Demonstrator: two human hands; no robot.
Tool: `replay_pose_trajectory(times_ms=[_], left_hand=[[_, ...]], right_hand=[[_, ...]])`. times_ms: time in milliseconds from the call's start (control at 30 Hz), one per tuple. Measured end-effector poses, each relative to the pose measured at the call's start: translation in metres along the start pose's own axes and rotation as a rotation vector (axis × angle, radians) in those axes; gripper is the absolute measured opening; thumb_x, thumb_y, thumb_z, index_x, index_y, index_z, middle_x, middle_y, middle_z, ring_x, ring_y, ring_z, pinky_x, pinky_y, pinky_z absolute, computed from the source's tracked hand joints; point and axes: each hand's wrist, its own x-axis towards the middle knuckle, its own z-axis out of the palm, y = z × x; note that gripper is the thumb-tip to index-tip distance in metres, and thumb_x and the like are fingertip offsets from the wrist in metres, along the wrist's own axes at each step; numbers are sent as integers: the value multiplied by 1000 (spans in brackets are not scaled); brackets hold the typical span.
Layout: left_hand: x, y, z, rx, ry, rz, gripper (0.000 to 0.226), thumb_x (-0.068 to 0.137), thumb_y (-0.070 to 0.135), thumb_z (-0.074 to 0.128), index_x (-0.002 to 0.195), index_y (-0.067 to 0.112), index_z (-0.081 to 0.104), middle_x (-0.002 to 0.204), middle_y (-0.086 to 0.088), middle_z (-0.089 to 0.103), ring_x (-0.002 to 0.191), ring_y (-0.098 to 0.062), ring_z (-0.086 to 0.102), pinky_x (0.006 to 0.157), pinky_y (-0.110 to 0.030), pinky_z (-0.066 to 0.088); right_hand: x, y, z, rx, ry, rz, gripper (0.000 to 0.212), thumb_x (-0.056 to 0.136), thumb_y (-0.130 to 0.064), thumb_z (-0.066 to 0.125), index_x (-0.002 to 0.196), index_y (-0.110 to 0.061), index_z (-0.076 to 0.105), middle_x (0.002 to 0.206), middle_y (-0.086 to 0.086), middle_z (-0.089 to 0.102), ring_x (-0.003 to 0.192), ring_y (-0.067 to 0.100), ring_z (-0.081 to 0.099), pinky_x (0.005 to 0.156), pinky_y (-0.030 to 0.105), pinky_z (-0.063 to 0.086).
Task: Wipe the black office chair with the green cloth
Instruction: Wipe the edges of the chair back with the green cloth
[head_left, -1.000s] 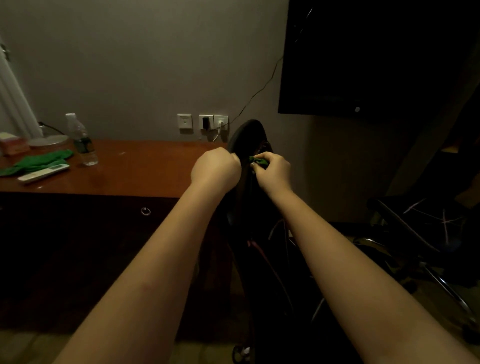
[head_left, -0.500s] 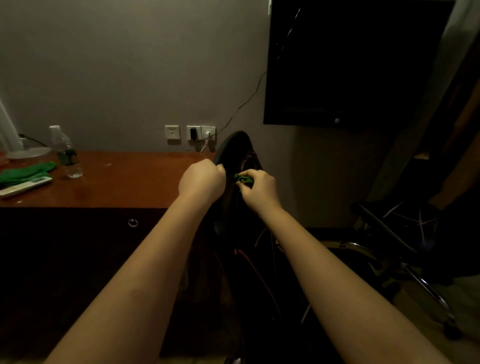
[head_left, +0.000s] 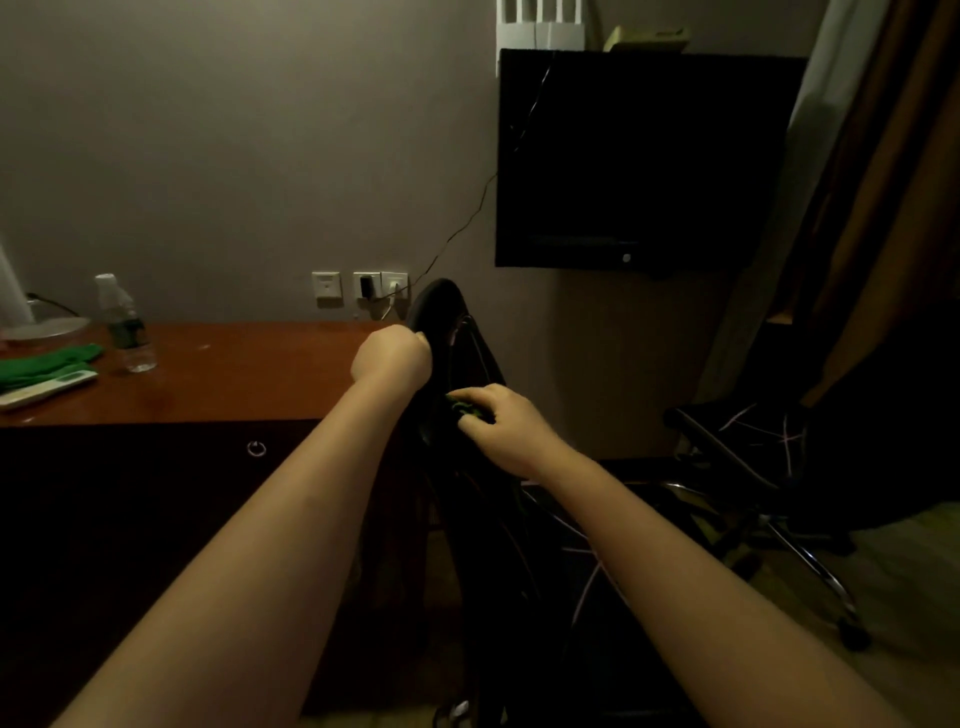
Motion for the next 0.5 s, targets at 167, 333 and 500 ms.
replay_pose_trajectory(times_ms=[167,333,500], left_hand=[[-9,2,-2,-14,-10,-9,45,105,31,33,112,-2,63,111,-19,63,98,-35,62,78,-40,49],[-6,1,0,-4,6,-11,42,104,31,35,105,-1,62,98,-16,62,85,-31,59,65,-36,42],[-1,0,2,-6,15,-7,39,104,31,36,97,2,60,91,-13,60,77,-29,57,61,-35,41]], right_hand=[[-8,6,-21,25,-116,15,49,79,2,57,121,-25,59,114,-2,60,91,16,63,69,30,56],[-2,17,-32,2,18,35,32,78,1,63,102,-20,61,101,0,63,93,20,61,77,37,54],[14,8,-41,655,236,124,36,85,3,64,113,-16,50,103,5,60,99,26,62,74,31,55]])
